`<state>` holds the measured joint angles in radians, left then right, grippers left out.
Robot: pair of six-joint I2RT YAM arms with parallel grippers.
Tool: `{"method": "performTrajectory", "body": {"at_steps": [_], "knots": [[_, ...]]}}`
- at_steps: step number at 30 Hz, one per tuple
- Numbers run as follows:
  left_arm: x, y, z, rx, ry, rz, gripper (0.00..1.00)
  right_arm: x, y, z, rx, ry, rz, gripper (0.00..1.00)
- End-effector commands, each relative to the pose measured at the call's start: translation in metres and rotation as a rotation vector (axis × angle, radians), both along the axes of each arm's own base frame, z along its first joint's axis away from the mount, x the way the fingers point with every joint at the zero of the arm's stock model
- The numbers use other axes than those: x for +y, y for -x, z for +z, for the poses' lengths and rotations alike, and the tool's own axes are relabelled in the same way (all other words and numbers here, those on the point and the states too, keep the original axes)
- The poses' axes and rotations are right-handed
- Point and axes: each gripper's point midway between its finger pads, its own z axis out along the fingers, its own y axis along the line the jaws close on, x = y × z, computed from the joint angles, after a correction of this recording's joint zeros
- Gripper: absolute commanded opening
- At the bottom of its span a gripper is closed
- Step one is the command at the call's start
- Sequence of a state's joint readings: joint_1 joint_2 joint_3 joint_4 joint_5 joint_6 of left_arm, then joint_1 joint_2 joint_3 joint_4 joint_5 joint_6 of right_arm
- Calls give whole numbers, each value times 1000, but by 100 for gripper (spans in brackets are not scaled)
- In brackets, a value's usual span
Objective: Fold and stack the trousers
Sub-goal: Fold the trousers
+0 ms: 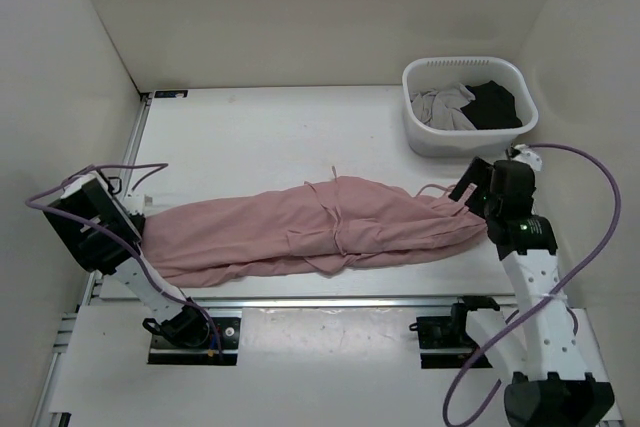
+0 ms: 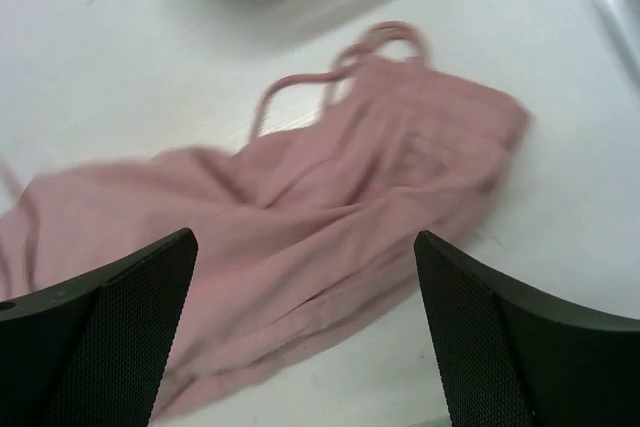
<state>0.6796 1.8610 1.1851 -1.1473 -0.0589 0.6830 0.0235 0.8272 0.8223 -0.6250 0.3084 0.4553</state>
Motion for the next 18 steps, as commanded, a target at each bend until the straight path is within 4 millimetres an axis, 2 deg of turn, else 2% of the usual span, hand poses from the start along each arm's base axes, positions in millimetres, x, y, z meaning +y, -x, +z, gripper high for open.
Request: {"method": "performTrajectory", "body": {"at_steps": [1,2,3,4,5,6,7,8,10,11,13,14,15,16,18], "knots": [[-2,-4,1,-34,3,14,30,71,-5,1,13,-67,438,94],[-2,-3,-2,-25,10,14,30,115,2,4,39,-91,661,92],[-3,-3,-2,-25,8,23,30,131,-1,-18,161,-54,735,90],[-1,-5,0,-32,3,23,30,144,-2,-23,215,20,805,90],[2,-8,0,-35,0,23,30,171,12,-29,279,110,947,90],[2,-8,0,-35,0,23,30,182,-7,-31,313,245,997,90],[4,-11,0,-39,-3,23,30,199,-9,-33,320,286,1062,90],[6,-13,2,-42,-6,23,30,222,-5,-49,367,330,1157,92],[7,-15,3,-38,-5,32,30,249,-14,-46,331,364,1241,94],[9,-17,5,-45,-10,32,30,266,-12,-57,344,351,1295,95],[9,-17,5,-45,-11,32,30,283,-7,-63,352,330,1359,96],[11,-20,6,-54,-17,32,30,287,-7,-74,381,325,1381,96],[11,-20,6,-54,-17,32,30,299,1,-76,388,292,1427,96],[11,-20,9,-61,-23,32,30,304,11,-83,413,298,1466,96],[9,-23,10,-72,-9,46,30,306,14,-89,437,327,1483,96]]}}
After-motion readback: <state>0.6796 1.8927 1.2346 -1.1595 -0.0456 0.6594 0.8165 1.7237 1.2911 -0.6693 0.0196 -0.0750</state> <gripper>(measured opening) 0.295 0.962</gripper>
